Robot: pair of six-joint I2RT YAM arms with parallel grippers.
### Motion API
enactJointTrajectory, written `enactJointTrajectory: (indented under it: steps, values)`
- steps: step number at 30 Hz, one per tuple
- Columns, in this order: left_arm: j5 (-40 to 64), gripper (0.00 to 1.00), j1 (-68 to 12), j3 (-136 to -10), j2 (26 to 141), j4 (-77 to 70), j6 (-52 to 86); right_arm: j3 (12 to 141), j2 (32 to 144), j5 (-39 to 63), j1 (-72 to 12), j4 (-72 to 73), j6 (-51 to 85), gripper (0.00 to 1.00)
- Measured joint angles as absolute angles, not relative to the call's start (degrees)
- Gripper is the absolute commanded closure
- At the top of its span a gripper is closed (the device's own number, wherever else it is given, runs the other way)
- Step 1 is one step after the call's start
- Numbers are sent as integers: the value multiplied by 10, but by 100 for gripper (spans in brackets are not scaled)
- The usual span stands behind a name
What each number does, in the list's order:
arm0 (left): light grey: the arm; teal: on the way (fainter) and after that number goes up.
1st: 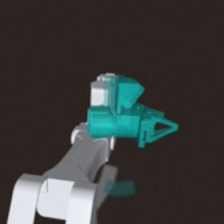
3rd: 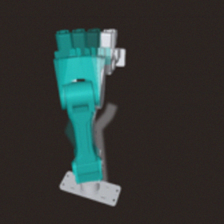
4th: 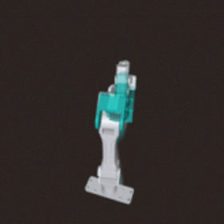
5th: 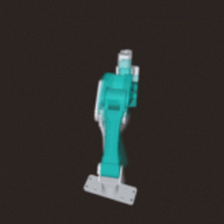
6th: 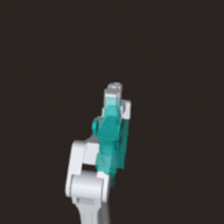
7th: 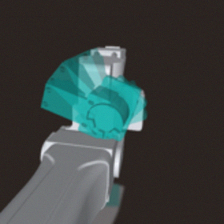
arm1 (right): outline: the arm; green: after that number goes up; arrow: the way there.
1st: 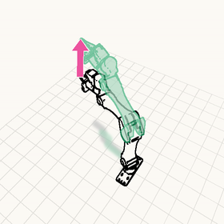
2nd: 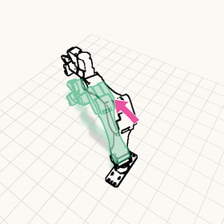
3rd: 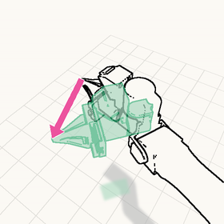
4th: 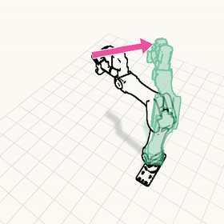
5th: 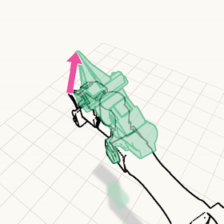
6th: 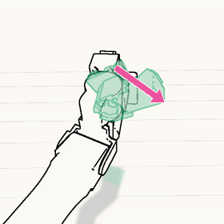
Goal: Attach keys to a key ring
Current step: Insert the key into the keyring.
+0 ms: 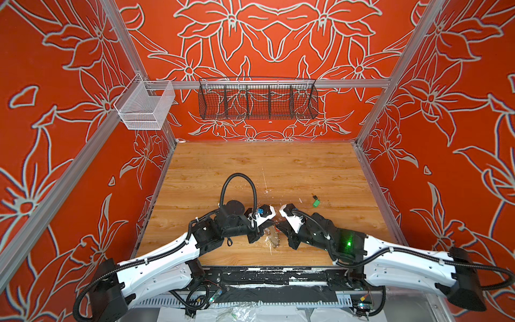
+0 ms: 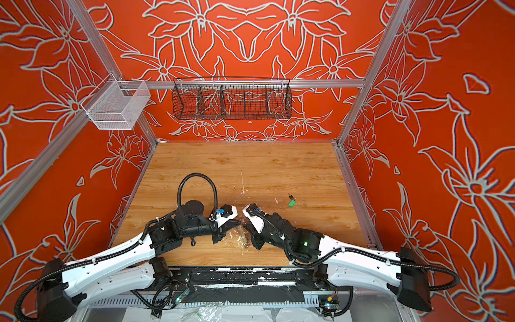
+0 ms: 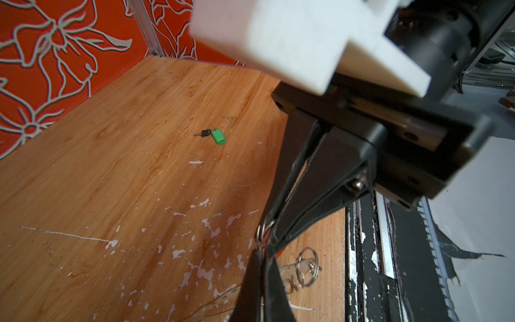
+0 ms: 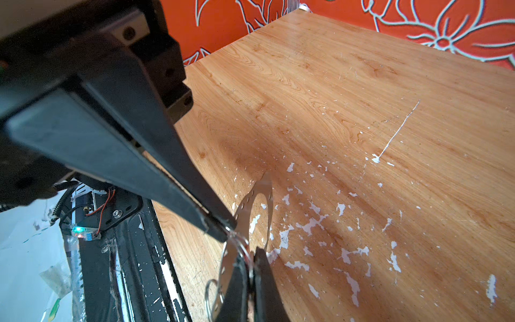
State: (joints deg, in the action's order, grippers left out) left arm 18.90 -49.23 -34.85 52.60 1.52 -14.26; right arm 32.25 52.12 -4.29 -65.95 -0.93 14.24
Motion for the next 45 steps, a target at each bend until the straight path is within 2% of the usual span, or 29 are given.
enactJointTrajectory:
  steps: [13, 26, 45]
  values:
    - [179, 100, -492, -244, 434, -109, -124, 312, 534, -41, -662, 53, 159, 100]
    - [165, 100, -492, -183, 350, -156, -121, 310, 558, -30, -669, 104, 196, 100]
    - [121, 100, -491, -123, 361, -310, -41, 271, 613, 10, -654, 260, 286, 100]
